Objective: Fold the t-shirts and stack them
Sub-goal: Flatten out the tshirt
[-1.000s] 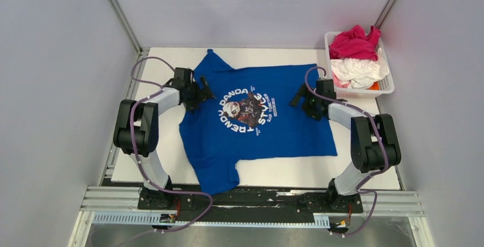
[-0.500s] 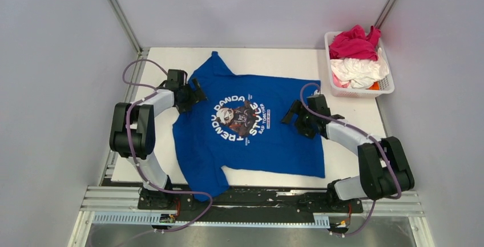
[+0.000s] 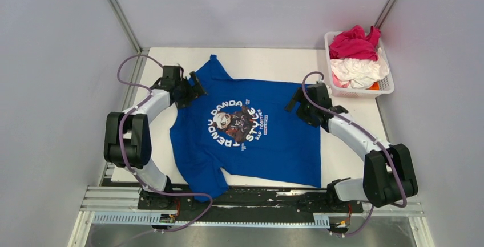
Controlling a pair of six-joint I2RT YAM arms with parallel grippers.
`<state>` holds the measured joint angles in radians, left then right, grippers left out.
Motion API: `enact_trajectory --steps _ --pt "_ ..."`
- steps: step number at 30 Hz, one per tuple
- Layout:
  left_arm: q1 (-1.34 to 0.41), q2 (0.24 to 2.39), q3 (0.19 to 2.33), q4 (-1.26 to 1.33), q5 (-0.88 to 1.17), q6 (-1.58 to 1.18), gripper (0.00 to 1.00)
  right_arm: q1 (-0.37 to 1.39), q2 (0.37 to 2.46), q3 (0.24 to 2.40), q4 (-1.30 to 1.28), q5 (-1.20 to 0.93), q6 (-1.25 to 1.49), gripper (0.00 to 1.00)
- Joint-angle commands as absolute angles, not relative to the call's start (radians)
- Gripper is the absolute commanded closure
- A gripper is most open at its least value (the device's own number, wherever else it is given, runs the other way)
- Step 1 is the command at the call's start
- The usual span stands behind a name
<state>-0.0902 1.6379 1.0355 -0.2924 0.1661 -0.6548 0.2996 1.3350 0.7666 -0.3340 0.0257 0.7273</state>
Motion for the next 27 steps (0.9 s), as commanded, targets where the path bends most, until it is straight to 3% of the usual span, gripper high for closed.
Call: enact_trajectory --steps 1,11,17,27 --pt "-0.101 1.705 1.18 -0.152 0.281 -0.709 0.0 0.279 1.402 0.876 -0.294 0.09 0.674 0.0" --pt "-0.124 2.087 1.519 -0.071 0.358 -0.79 0.0 0.236 1.635 1.006 -0.229 0.017 0.616 0.0" --pt "-0.133 2.185 1.596 -0.043 0.312 -0.825 0.01 0.22 1.73 1.063 -0.229 -0.02 0.6 0.0" --pt "-0.155 2.282 1.688 -0.009 0.319 -0.855 0.13 0.216 1.782 1.065 -0.229 -0.009 0.581 0.0"
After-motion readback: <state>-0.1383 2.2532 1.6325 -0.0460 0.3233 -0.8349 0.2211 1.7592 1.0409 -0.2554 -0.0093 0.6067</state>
